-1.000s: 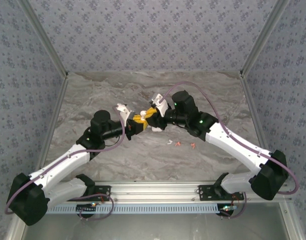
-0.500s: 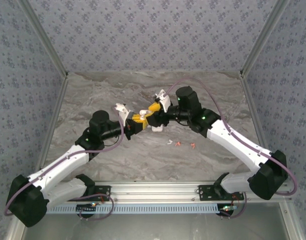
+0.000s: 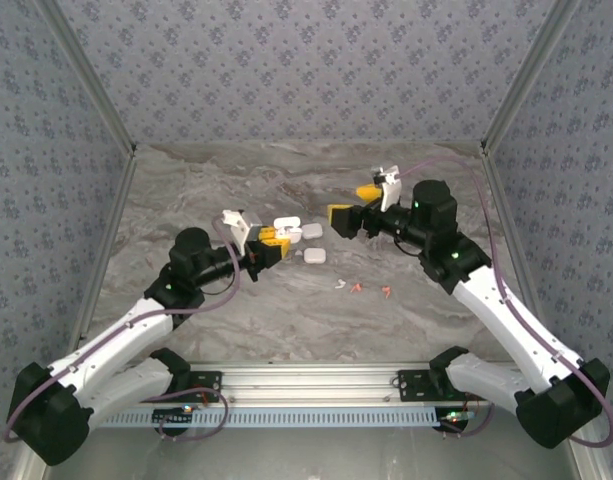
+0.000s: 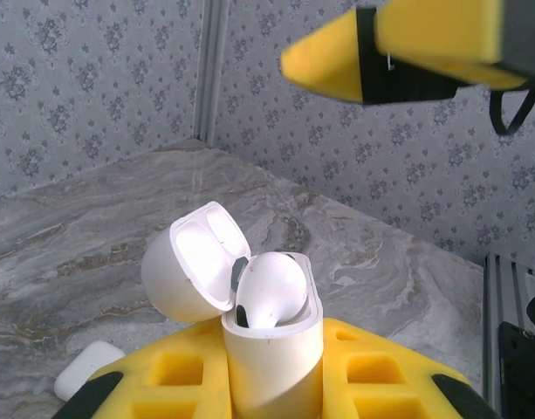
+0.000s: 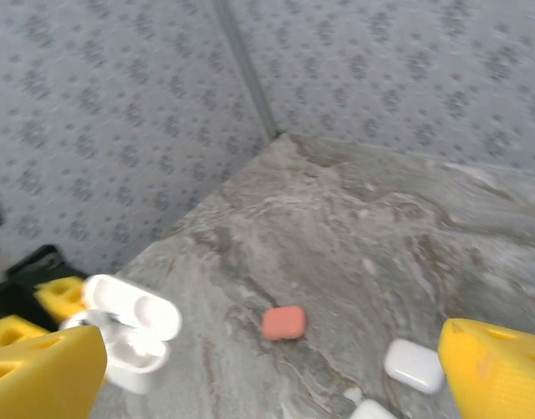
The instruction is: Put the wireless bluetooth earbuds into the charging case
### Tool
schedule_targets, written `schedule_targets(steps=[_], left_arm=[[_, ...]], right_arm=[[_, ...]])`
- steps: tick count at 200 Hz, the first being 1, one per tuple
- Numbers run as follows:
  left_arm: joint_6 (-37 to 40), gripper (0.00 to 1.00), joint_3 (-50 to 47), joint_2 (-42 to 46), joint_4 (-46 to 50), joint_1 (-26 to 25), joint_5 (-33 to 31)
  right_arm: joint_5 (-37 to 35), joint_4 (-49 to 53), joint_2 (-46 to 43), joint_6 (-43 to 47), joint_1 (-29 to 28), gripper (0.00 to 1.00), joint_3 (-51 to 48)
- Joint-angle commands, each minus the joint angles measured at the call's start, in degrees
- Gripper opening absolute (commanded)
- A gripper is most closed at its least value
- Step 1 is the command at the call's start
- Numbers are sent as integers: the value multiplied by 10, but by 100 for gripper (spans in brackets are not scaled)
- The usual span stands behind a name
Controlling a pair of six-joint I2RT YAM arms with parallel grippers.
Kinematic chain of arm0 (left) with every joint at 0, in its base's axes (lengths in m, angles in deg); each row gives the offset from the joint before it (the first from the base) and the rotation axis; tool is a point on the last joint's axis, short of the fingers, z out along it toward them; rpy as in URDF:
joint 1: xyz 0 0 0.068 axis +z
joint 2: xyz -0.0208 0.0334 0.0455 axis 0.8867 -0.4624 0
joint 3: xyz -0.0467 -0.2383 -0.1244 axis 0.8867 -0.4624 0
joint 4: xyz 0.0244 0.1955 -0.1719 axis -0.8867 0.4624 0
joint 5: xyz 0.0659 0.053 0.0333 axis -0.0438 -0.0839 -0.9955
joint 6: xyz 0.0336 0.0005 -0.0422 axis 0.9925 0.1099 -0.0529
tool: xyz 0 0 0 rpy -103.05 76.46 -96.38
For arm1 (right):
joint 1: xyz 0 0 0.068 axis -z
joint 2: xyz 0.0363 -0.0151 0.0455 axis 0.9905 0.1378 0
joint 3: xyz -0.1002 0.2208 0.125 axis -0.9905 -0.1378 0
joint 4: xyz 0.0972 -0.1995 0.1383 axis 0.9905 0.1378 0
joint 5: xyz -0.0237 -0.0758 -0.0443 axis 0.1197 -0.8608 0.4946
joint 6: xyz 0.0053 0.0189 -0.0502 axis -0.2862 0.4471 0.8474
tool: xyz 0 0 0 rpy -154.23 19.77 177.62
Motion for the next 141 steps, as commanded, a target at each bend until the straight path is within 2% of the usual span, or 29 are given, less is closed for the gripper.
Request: schedule_targets(steps=[1, 61, 98, 122, 141], left_arm=[[14, 0, 0, 15, -22, -3, -10], [21, 0, 6, 13, -14, -3, -17], [24, 0, 8, 11, -10, -3, -21], [24, 0, 10, 10, -6, -2, -22], [24, 0, 12, 11, -1, -3, -21]], right_arm=[[-73, 0, -16, -46, 4, 100, -27], [-61, 149, 51, 19, -3, 100, -26], [-49, 216, 147, 31, -22, 81, -25], [-39, 204, 197, 15, -32, 69, -40], [-64, 200, 231, 2, -49, 62, -44]])
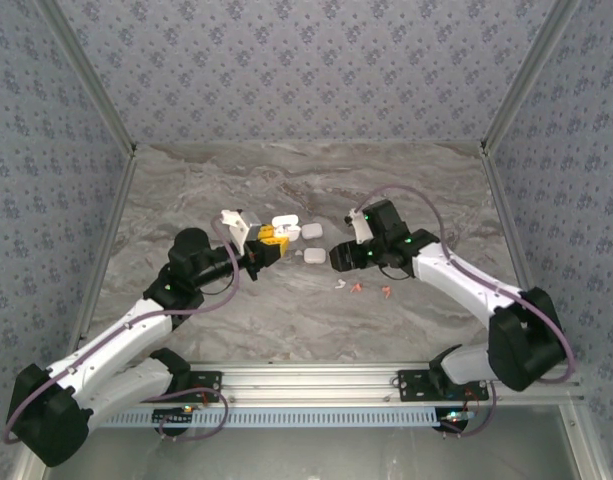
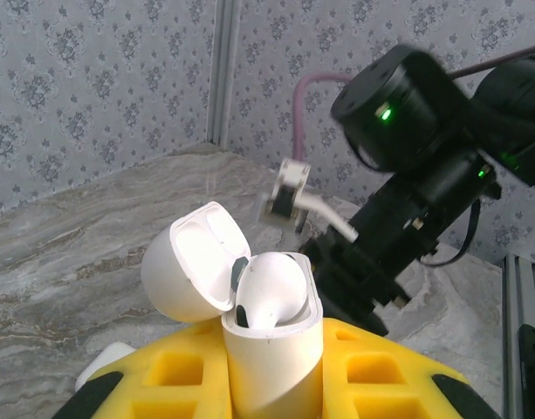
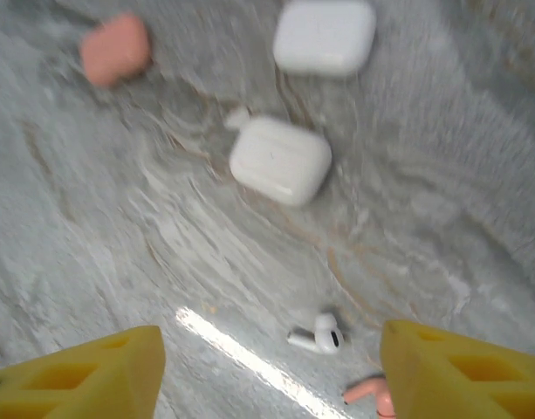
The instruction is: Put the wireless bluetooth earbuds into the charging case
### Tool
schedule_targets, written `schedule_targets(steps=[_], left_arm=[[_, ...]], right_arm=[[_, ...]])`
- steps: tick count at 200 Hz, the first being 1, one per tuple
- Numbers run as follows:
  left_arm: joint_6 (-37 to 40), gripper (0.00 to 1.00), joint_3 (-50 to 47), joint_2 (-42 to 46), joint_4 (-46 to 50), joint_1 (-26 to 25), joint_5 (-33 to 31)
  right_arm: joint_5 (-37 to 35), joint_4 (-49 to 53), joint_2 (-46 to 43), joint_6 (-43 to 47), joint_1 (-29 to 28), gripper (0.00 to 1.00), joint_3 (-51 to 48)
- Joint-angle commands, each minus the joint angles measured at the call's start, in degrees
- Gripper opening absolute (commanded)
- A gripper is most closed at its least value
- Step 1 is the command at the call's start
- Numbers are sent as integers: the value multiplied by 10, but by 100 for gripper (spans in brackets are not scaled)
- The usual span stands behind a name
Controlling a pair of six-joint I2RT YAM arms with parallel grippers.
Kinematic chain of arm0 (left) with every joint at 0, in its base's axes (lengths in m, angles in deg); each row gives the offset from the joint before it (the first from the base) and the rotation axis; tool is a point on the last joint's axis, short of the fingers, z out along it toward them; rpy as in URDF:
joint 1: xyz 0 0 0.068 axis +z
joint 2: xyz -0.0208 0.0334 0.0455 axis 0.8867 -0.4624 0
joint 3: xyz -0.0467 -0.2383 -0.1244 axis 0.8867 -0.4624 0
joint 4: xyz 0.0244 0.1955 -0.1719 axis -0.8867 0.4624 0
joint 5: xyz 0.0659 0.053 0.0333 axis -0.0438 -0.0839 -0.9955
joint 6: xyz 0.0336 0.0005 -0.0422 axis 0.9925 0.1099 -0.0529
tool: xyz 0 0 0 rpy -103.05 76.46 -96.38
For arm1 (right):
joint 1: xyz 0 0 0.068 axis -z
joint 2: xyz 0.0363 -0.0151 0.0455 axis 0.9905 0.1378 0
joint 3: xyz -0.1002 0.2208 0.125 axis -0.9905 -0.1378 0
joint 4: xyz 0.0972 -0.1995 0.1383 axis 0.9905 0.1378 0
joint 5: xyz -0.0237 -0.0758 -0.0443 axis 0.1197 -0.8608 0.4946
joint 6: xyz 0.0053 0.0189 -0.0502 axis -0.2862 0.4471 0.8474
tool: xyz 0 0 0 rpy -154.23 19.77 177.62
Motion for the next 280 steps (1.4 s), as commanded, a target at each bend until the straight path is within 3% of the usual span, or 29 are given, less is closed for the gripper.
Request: schedule_targets(steps=[1, 31, 90, 132, 189, 215, 280], left_arm=[[9, 0, 12, 7, -6, -2, -4], [9, 0, 13, 8, -3, -2, -5], [12, 0, 18, 5, 1, -2, -2], [17, 0, 19, 12, 14, -3, -5], [19, 0, 16, 13, 14, -3, -7], [17, 0, 15, 13, 12, -2, -7], [16, 0, 13, 13, 13, -2, -8]], right_arm=[[-15, 20, 31, -14, -17, 62, -5], [-49, 23, 83, -31, -28, 59, -1], [-162, 52, 190, 2, -75, 63, 71], [-191, 71, 237, 3, -87, 57, 107], [-214, 103, 233, 7, -99, 55, 105], [-219, 110, 222, 5, -101, 49, 93], [-217, 121, 206, -3, -112, 49, 72]])
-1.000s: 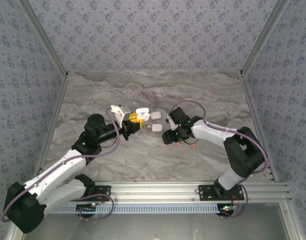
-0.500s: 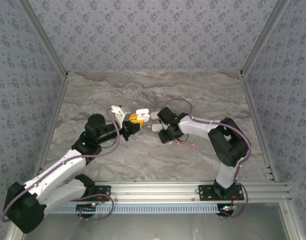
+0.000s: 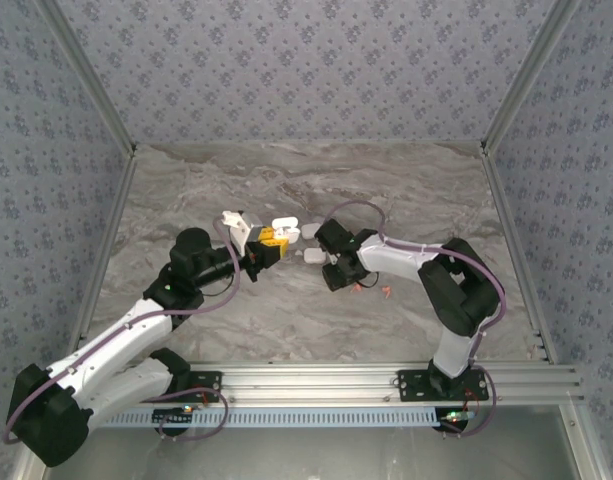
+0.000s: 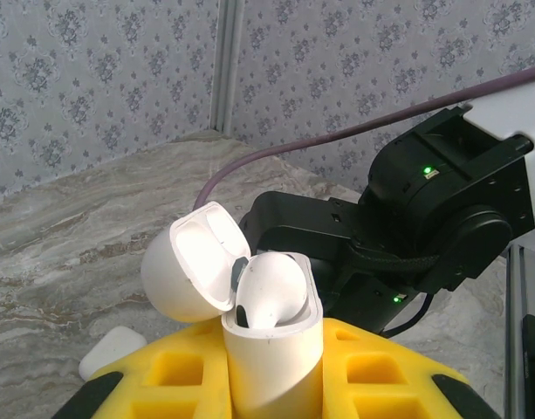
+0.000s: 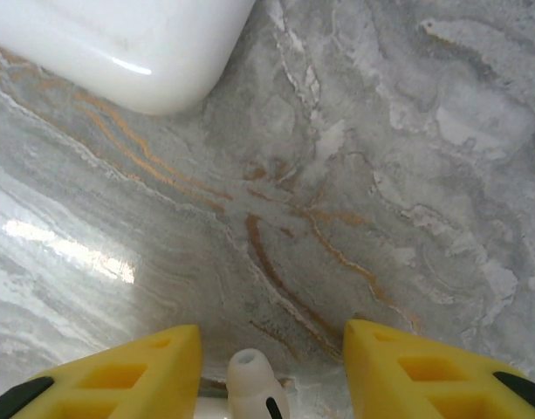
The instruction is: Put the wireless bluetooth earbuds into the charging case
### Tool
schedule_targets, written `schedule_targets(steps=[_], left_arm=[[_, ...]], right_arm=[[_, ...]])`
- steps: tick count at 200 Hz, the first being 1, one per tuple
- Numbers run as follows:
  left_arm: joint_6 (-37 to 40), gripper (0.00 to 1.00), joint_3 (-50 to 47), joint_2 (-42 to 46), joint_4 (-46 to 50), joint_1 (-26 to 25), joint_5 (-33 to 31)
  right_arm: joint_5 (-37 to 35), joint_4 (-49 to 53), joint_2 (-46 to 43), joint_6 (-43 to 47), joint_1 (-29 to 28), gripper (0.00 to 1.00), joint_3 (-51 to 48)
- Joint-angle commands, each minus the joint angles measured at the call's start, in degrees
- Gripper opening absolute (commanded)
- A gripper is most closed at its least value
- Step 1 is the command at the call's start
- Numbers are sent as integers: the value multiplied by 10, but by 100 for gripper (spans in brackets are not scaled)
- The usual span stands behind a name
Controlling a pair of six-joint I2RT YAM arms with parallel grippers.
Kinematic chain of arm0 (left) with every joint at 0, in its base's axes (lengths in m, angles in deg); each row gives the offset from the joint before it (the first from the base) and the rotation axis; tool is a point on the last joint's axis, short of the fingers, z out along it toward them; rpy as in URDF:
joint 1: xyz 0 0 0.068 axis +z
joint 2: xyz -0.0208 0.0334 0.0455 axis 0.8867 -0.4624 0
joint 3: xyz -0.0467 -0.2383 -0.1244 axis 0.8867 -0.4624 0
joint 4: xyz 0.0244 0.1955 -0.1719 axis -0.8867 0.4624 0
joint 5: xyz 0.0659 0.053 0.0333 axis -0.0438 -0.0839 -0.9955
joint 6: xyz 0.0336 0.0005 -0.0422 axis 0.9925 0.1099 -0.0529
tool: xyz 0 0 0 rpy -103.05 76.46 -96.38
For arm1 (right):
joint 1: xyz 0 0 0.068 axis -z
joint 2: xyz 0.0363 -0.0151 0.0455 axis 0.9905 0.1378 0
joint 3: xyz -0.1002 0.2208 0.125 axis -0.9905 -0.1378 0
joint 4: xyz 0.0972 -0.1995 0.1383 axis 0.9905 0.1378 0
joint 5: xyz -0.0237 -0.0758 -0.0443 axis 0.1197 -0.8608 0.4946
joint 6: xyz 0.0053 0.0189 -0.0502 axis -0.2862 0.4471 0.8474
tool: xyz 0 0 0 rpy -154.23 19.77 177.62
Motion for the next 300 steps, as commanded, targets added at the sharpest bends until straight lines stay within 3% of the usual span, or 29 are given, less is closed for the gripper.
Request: schedule_targets(steps=[1, 103, 177, 300], left_arm=[[11, 0, 13, 13, -7, -2, -4], [9, 0, 12, 13, -6, -2, -5], [9, 0, 12, 13, -5, -2, -6], [11, 0, 9, 22, 2, -3, -12]], right_arm=[[-8, 41, -14, -6, -8, 49, -14], [-16, 70, -33, -17, -12, 42, -26], [35, 47, -67, -15, 1, 44, 1], [43, 15, 8, -22, 15, 39, 15]])
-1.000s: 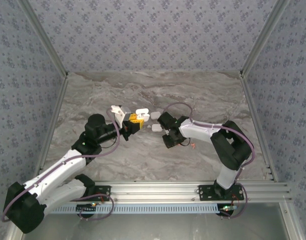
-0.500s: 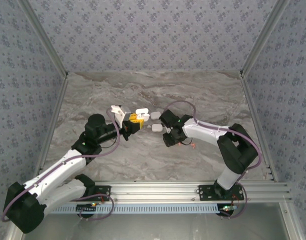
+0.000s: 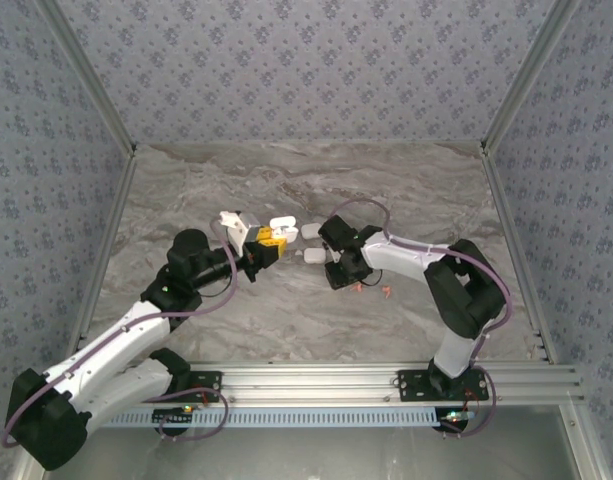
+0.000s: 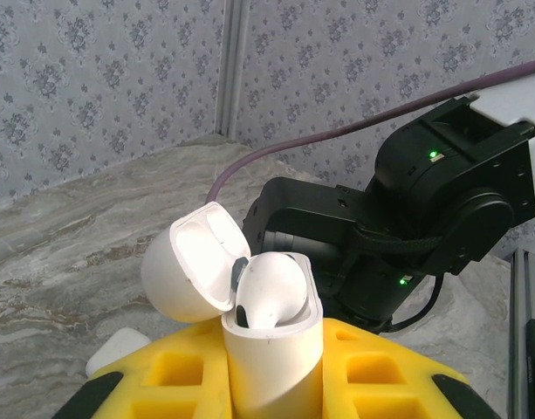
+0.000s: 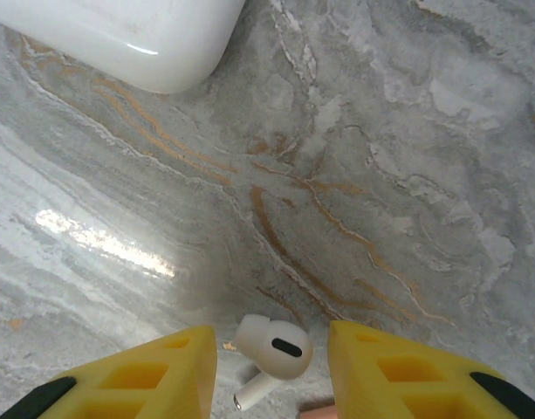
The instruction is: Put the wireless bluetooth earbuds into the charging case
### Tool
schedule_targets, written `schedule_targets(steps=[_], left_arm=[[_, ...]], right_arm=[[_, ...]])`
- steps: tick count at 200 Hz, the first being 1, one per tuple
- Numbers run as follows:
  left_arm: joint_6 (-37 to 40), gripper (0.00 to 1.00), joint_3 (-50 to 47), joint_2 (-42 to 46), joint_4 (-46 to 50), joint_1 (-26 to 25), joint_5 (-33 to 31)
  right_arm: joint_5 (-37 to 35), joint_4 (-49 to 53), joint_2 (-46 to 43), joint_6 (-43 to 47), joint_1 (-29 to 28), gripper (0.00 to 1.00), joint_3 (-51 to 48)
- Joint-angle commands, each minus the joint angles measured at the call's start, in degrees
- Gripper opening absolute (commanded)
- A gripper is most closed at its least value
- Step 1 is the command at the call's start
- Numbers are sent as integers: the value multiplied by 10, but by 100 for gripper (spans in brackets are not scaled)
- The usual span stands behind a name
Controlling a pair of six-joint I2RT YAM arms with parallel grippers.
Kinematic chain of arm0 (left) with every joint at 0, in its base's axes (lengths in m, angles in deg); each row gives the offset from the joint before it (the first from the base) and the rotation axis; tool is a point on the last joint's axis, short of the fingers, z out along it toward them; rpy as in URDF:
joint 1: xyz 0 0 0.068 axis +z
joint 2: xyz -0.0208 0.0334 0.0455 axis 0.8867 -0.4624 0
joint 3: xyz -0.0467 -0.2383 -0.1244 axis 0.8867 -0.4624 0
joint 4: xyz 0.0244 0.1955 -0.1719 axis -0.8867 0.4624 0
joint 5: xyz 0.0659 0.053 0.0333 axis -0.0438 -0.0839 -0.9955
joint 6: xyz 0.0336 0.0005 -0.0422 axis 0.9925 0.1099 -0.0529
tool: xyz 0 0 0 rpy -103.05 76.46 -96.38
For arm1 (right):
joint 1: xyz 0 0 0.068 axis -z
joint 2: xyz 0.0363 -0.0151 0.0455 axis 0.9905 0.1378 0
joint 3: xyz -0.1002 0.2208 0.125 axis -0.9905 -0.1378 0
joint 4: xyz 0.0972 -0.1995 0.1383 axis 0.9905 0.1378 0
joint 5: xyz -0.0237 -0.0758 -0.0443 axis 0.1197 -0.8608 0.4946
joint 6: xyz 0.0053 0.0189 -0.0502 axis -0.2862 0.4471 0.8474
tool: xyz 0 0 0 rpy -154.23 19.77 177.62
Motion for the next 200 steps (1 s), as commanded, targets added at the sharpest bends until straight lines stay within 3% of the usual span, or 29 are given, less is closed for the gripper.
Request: schedule_targets(steps=[1, 68, 119, 200], left_arm=[[12, 0, 9, 8, -8, -3, -4], [12, 0, 9, 10, -6, -2, -5], [10, 0, 8, 9, -9, -3, -5], [-34, 0, -1, -18, -66, -2, -7]], right_arm=[[10, -10, 19, -11, 0, 39, 7], [21, -16, 34, -11, -1, 26, 5], [22, -18, 16, -5, -2, 23, -3], [-19, -51, -132, 36, 0, 21, -37]])
